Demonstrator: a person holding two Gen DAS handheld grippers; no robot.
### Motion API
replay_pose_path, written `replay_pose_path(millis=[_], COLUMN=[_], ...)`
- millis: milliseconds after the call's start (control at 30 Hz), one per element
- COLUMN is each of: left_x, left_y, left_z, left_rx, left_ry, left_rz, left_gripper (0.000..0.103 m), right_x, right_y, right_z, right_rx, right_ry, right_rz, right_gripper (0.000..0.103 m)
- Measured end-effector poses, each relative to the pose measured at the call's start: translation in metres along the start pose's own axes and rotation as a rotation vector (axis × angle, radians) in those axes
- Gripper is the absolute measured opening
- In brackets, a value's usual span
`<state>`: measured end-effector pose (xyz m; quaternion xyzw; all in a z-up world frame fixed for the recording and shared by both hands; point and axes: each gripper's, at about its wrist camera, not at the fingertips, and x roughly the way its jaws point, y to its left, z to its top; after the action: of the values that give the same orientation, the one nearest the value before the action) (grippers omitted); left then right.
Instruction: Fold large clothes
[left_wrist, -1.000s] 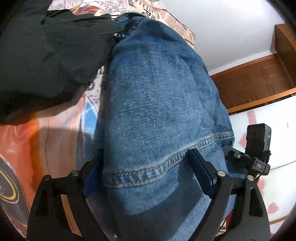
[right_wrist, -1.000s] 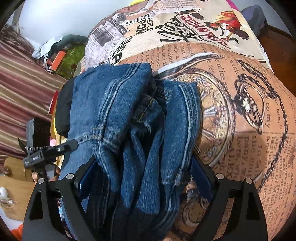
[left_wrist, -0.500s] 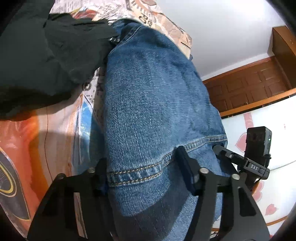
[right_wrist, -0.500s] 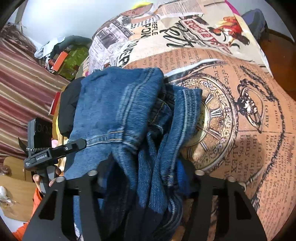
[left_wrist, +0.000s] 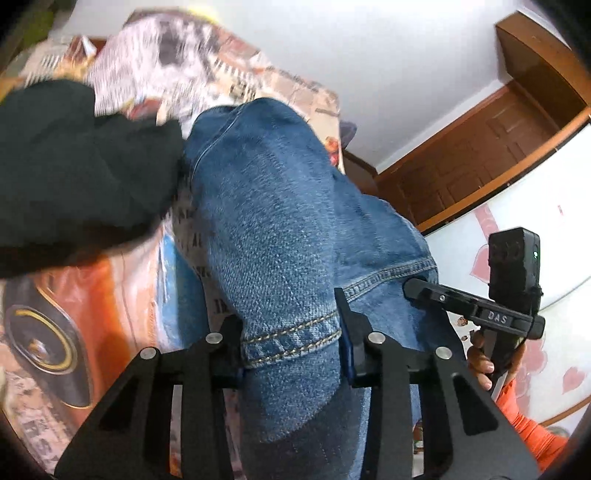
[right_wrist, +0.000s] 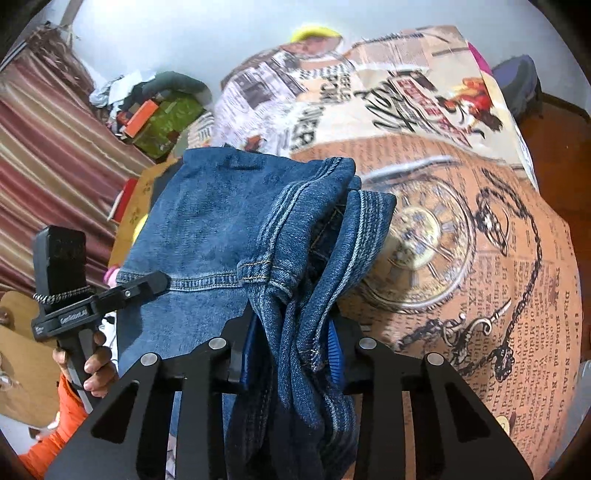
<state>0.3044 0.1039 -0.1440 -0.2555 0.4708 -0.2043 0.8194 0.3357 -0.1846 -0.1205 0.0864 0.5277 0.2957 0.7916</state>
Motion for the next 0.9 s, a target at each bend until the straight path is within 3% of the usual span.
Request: replay_pose_path(millis=[367, 633, 900], left_x=[-0.105, -0.159, -0.166], left_y=[0.004, 0.056, 0.124], left_z=[0.038, 0.065, 0.088], left_rx=[0.071, 0.055, 0.008], left_ry=[-0.212, -0.344, -0.378], left_rz=[0.054, 0.150, 0.232], left_gripper=[0.037, 0.036, 0.036], right_x=[0.001, 0.059, 0.133], right_y=[0.089, 0.157, 0.193], right_z=[0.056, 0.105, 0.142], right_rx=[-0.159, -0.268, -0.336], right_ry=[-0.104, -0.112, -0.089], right_rz=[0.071, 0.153, 0.166], right_gripper=[0.029, 0.029, 0.029])
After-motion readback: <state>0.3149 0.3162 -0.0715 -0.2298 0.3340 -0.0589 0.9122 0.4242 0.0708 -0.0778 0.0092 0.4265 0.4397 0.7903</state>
